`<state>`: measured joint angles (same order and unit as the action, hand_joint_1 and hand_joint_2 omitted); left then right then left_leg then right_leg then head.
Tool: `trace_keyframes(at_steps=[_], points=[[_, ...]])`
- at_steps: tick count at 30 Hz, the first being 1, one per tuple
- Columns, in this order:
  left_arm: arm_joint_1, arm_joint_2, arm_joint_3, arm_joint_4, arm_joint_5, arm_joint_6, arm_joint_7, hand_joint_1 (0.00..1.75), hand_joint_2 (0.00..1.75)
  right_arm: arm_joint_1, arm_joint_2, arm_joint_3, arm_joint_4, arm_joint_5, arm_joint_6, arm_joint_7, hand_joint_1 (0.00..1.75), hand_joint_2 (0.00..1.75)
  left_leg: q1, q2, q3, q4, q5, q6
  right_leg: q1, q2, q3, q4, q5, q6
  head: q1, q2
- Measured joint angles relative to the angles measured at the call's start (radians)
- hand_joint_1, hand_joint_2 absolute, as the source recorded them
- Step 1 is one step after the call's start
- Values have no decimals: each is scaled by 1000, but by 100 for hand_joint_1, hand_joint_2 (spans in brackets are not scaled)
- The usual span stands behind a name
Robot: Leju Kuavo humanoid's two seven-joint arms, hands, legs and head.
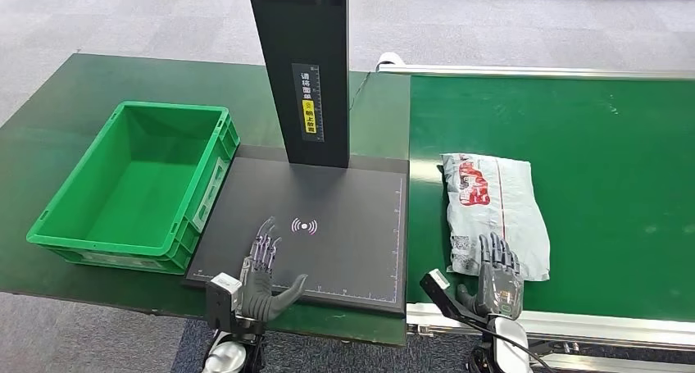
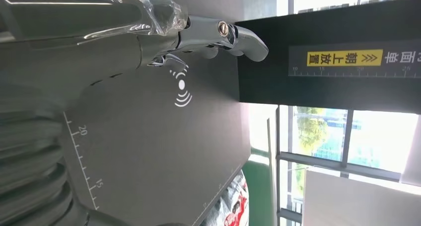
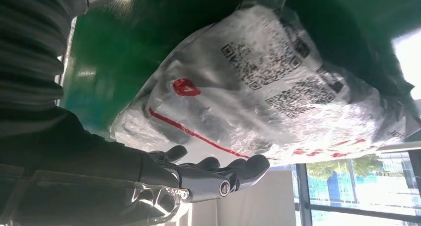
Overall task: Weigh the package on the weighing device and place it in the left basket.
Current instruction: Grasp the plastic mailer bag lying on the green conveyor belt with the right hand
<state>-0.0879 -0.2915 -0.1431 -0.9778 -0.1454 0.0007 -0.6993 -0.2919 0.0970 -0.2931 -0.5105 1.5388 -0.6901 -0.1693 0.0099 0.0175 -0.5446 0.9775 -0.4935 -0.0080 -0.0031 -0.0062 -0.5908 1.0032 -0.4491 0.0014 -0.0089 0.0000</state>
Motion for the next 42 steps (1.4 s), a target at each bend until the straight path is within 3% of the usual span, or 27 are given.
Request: trace_keyframes(at_steps=[1, 5, 27, 31, 39, 42], points=[[-2, -1, 0, 2, -1, -1, 0, 0, 175, -2, -1, -1, 3, 0, 0, -1, 1, 175, 0, 0, 0, 0, 0, 0, 0, 0, 0, 0, 0, 0, 0, 0], [-4, -3, 0, 5, -2, 1, 0, 0, 175, -14, -3, -3, 21, -3, 0, -3, 172, 175, 0, 0, 0, 0, 0, 0, 0, 0, 0, 0, 0, 0, 0, 0], [18, 0, 8, -8, -15, 28, 0, 0, 175, -48, -4, -22, 103, -53, 0, -84, 175, 175, 0, 0, -1, 0, 0, 0, 0, 0, 0, 0, 0, 0, 0, 0], [21, 0, 15, -8, -19, 29, 0, 0, 175, -28, 20, -63, 61, -121, 0, -182, 175, 175, 0, 0, -1, 0, 0, 0, 0, 0, 0, 0, 0, 0, 0, 0], [23, 0, 38, -8, -22, 28, 0, 0, 175, 44, 114, -210, -99, -258, 0, -471, 175, 175, 0, 0, -1, 0, 0, 0, 0, 0, -1, 0, 0, 0, 0, 0], [27, 0, 44, -9, -22, 29, 0, 0, 175, 73, 142, -237, -161, -337, 0, -517, 175, 175, 0, 0, -1, 0, 0, 0, 0, 0, -1, 0, 0, 0, 0, 0]])
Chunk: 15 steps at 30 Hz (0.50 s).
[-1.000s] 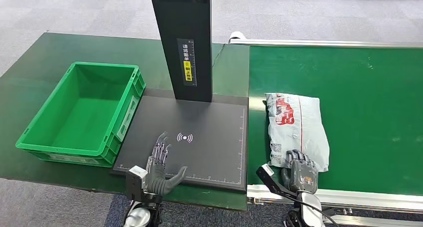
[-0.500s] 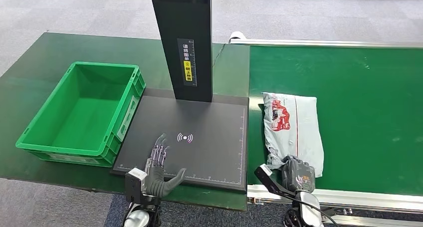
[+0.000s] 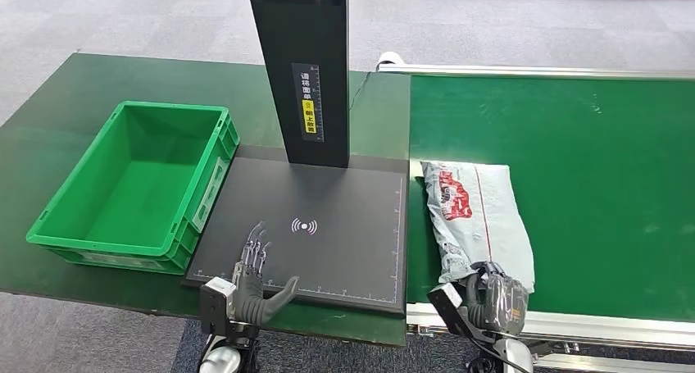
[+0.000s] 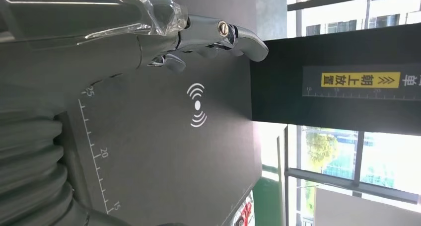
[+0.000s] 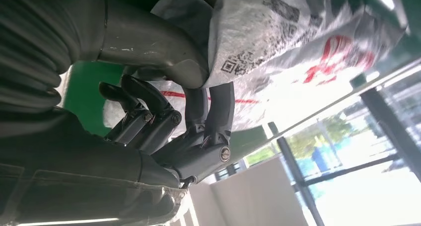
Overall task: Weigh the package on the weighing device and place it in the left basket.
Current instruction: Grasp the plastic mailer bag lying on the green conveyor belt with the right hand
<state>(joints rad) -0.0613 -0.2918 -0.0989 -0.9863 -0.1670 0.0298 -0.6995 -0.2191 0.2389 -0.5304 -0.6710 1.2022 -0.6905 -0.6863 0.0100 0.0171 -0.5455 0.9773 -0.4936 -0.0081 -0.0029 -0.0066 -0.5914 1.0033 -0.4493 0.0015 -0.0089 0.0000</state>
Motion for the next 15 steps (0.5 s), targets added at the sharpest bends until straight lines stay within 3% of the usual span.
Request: trace_keyframes(at_steps=[4, 15], points=[[14, 0, 6, -13, 5, 6, 0, 0, 175, 45, 14, 25, -104, -117, 0, -9, 175, 175, 0, 0, 0, 0, 0, 0, 0, 0, 0, 0, 0, 0, 0, 0], [11, 0, 19, -23, 20, 14, 0, 0, 175, 53, 2, 120, -289, -236, 0, -11, 175, 175, 0, 0, 0, 0, 0, 0, 0, 0, 0, 0, 0, 0, 0, 0]])
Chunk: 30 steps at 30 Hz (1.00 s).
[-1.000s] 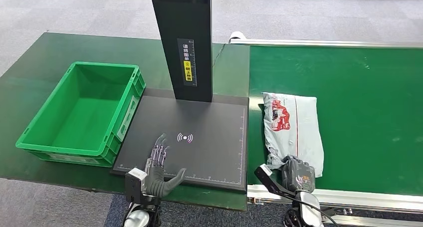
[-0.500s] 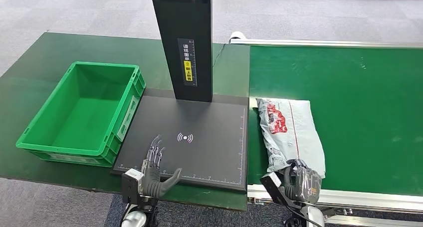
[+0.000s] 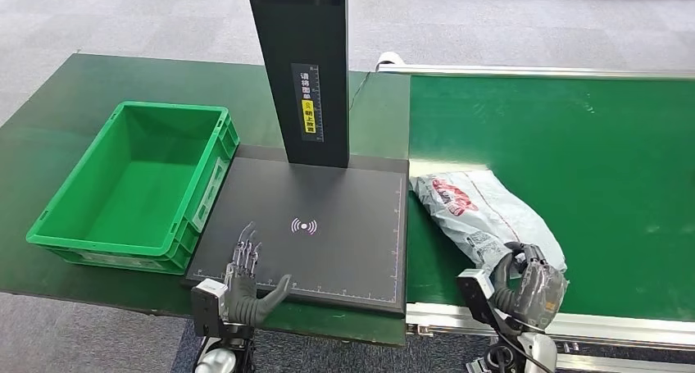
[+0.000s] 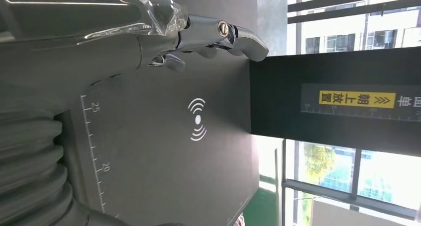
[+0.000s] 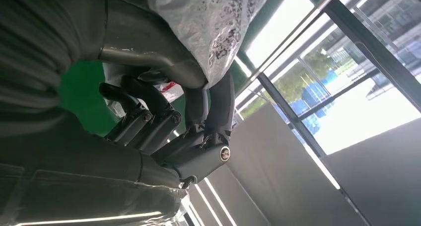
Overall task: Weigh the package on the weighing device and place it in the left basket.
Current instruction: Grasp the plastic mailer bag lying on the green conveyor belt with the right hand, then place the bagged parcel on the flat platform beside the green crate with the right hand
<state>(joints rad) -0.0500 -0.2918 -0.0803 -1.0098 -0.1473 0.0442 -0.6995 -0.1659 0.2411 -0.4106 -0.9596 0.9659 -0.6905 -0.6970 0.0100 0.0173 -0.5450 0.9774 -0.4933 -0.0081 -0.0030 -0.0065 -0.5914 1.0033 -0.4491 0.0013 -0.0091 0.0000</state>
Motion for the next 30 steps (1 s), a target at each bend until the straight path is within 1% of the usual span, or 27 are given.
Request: trace_keyframes(at_steps=[6, 9, 15, 22, 25, 30], points=[[0, 0, 2, -3, 0, -13, 0, 0, 175, 8, -39, 82, -75, -83, 1, 0, 175, 175, 0, 0, -1, 0, 0, 0, 0, 0, 0, 0, 0, 0, 0, 0], [0, 0, 2, -8, 2, -17, 0, 0, 175, -11, -67, 118, -88, -139, 19, 1, 175, 175, 0, 0, -1, 0, 0, 0, 0, 0, 0, 0, 0, 0, 0, 0], [-6, 0, -8, -9, 13, -26, 0, 0, 175, -108, -135, 149, -85, -248, 103, 28, 175, 175, 0, 0, 0, 0, 1, 1, 0, 0, 0, 0, 1, 1, 0, 0], [-35, 5, -40, -5, 35, -31, 0, 0, 175, -221, -207, 171, -73, -311, 163, 32, 175, 175, 0, 0, -1, 0, 1, 1, 0, 0, 0, 0, 1, 1, 0, 0], [-42, 8, -50, -1, 41, -31, 0, 0, 175, -254, -224, 189, -73, -319, 182, 33, 175, 175, 0, 0, -1, 0, 1, 1, 0, 0, 0, 0, 1, 1, 0, 0], [-55, 9, -61, 3, 48, -32, 0, 0, 175, -319, -229, 241, -74, -313, 215, 48, 175, 175, 0, 0, -1, 0, 1, 1, 0, 0, -1, 0, 1, 1, 0, 0]])
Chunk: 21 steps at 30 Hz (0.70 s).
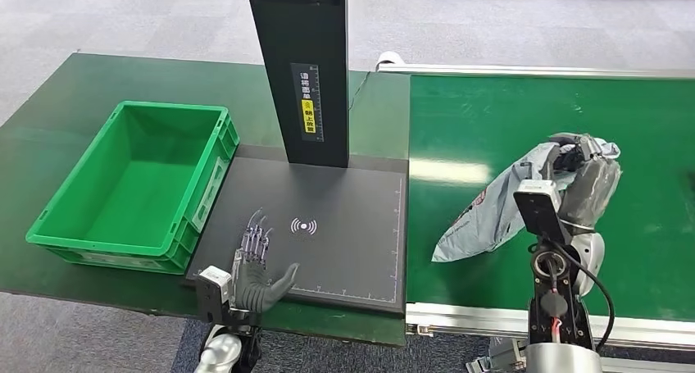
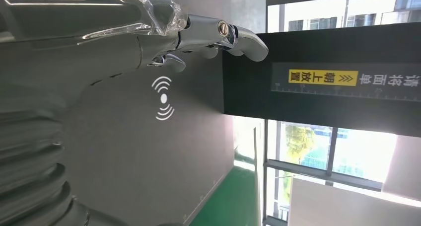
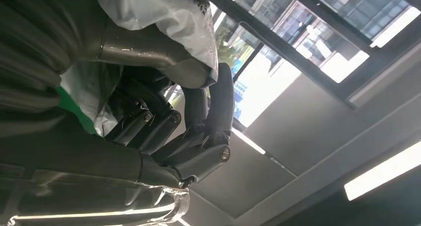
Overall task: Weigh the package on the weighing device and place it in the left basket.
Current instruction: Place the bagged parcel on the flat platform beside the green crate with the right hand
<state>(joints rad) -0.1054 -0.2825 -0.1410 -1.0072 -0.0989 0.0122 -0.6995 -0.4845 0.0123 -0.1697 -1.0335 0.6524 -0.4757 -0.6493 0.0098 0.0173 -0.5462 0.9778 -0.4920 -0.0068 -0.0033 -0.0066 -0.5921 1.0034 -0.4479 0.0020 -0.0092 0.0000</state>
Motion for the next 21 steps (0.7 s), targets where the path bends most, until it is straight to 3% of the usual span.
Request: trace_keyframes(at_steps=[9, 21], points=[[-13, 1, -15, 13, 3, 0, 0, 0, 175, -65, 20, 95, 0, 18, 56, 15, 175, 175, 0, 0, 0, 0, 0, 0, 0, 0, 0, 0, 0, 0, 0, 0], [-41, 3, -42, 42, 5, 9, 0, 0, 175, -206, 160, 284, 101, 27, 84, 44, 175, 175, 0, 0, -1, 0, 1, -1, 1, 0, -1, 1, 0, -1, 0, 0]])
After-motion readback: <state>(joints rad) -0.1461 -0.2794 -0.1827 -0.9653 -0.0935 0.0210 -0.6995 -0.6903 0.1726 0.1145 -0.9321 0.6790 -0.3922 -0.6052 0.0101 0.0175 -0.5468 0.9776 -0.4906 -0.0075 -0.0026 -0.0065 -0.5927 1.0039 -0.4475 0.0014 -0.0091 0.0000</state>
